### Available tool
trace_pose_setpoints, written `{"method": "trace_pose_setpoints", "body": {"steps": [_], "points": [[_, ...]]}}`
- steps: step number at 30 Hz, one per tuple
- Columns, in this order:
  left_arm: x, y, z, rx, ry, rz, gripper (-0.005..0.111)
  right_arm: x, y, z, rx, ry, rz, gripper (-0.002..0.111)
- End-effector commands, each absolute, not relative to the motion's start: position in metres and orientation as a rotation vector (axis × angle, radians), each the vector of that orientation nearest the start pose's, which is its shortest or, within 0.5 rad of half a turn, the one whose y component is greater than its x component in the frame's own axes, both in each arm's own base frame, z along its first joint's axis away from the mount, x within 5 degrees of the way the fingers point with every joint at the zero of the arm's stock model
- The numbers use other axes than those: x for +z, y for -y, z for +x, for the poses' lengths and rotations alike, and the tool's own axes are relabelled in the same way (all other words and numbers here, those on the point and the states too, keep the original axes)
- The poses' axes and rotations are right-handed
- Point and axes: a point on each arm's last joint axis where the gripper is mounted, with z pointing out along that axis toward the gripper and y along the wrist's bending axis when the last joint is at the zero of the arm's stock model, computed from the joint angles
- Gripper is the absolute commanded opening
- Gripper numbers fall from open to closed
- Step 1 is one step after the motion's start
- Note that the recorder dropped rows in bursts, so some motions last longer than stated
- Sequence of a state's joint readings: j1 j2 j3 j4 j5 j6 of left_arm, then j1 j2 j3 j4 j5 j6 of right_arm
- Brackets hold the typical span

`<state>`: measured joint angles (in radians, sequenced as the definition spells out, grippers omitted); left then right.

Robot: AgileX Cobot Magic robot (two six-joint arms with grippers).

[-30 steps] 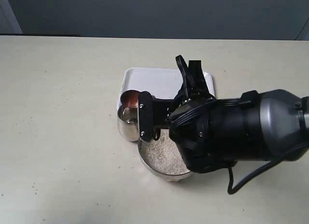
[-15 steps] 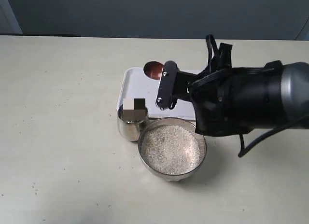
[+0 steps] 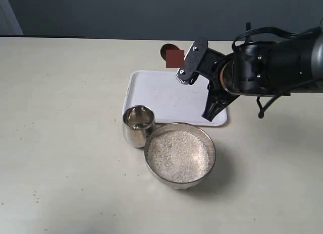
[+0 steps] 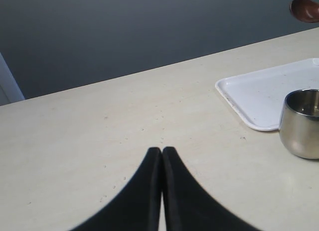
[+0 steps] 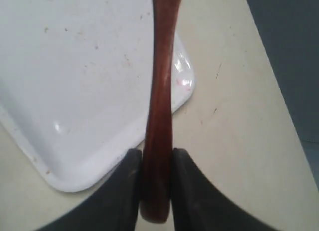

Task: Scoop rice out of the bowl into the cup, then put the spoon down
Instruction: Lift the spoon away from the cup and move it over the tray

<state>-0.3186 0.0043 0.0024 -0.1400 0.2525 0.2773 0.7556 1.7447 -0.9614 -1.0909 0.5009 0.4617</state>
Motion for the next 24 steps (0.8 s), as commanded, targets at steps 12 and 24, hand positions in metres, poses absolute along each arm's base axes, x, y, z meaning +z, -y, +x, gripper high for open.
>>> {"method": "trace_pose_setpoints", "body": {"steps": [12, 24], "points": [[0.192, 0.02, 0.052, -0.166, -1.673, 0.413, 0.001, 0.148, -0.215, 0.294, -0.313, -2.156, -1.324, -0.001], [0.192, 0.02, 0.052, -0.166, -1.673, 0.413, 0.001, 0.136, -0.221, 0.293, -0.244, -2.166, -1.335, -0.001]]}}
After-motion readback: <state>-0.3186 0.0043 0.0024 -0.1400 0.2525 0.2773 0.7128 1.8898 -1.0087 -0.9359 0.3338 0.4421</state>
